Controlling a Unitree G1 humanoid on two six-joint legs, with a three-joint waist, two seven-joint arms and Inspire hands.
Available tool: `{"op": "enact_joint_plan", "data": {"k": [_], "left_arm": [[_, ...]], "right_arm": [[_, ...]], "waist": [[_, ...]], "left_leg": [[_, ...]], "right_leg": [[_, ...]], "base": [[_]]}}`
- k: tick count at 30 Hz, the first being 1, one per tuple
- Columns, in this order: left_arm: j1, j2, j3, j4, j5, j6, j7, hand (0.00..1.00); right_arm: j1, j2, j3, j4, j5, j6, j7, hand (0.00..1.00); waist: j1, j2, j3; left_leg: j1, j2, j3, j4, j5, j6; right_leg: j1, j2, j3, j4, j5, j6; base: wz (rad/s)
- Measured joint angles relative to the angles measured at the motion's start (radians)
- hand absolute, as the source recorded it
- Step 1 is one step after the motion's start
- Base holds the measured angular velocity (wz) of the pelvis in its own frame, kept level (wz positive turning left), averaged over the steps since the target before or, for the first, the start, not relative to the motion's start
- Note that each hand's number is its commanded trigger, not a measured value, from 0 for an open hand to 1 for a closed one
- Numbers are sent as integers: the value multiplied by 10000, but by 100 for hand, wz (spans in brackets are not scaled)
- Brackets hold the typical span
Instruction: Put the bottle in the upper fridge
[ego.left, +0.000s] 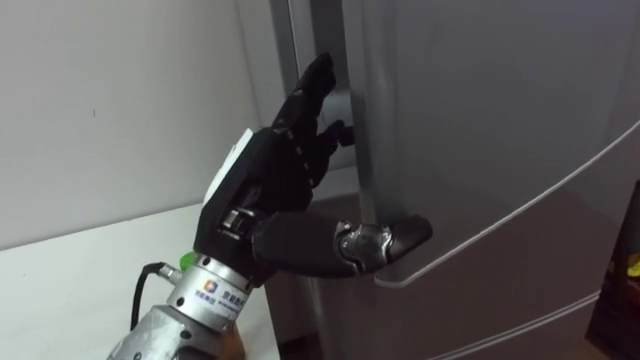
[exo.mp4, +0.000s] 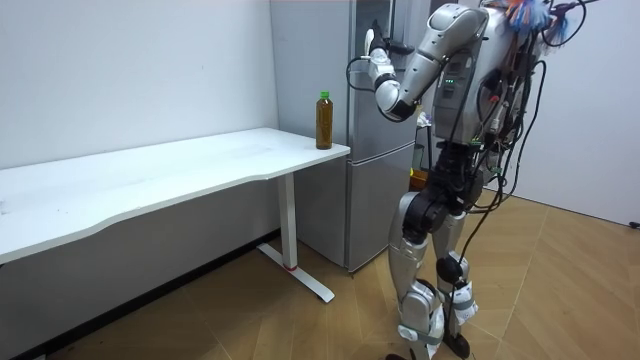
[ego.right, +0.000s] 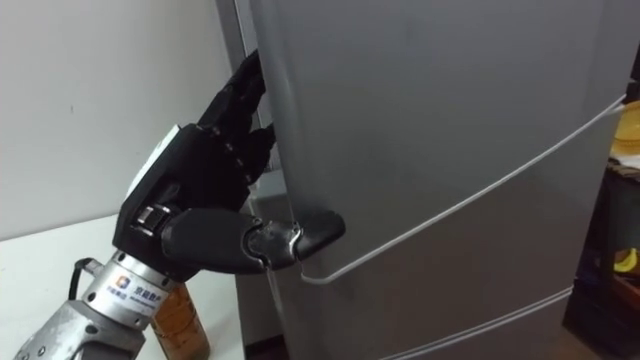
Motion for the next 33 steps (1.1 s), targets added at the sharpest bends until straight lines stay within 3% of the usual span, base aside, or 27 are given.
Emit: {"op": "enact_joint_plan", "data": {"k": [7, 12, 17, 20, 25, 33], "left_arm": [[-1, -1, -375, 12, -420, -232, 0, 0], [-3, 12, -834, 4, -811, -458, -28, 0], [-232, 65, -1290, 5, -1186, -506, -312, 0], [-443, 111, -1707, 24, -1183, -429, -749, 0], [-831, 415, -2631, 441, -1138, 80, -1794, 0], [-1082, 427, -2716, 854, -980, 237, -2396, 0]], "right_arm": [[26, -99, -19, -7, 12, -3, -7, 0], [15, -128, -12, -36, 11, -3, -7, 0], [-13, -126, -5, -58, 64, -12, -13, 0], [-22, -127, -3, -57, 119, -46, -53, 0], [-5, -146, -8, -37, 129, -99, -213, 0], [42, -134, 72, -29, 336, -211, -442, 0]], "waist": [[-64, 82, 69], [-118, 109, 61], [-434, 101, 64], [-673, 105, 64], [-1167, 177, 106], [-1197, 188, 142]], "left_leg": [[-87, 66, 174, -3, -89, 203], [-94, 54, 406, -8, -124, 268], [-88, 58, 552, -14, -151, 310], [-74, 81, 681, -48, -151, 308], [-64, 87, 903, -83, -156, 291], [90, 95, 1307, -229, -142, 266]], "right_leg": [[-175, -17, 109, 4, 100, 72], [-274, -22, 332, 8, 231, 127], [-357, -27, 500, 16, 318, 157], [-441, 3, 621, 50, 333, 136], [-540, 56, 782, 58, 354, 103], [-704, 114, 1178, 169, 353, 92]], "base": [[-4], [-15], [-13], [-13], [-12], [-15]]}}
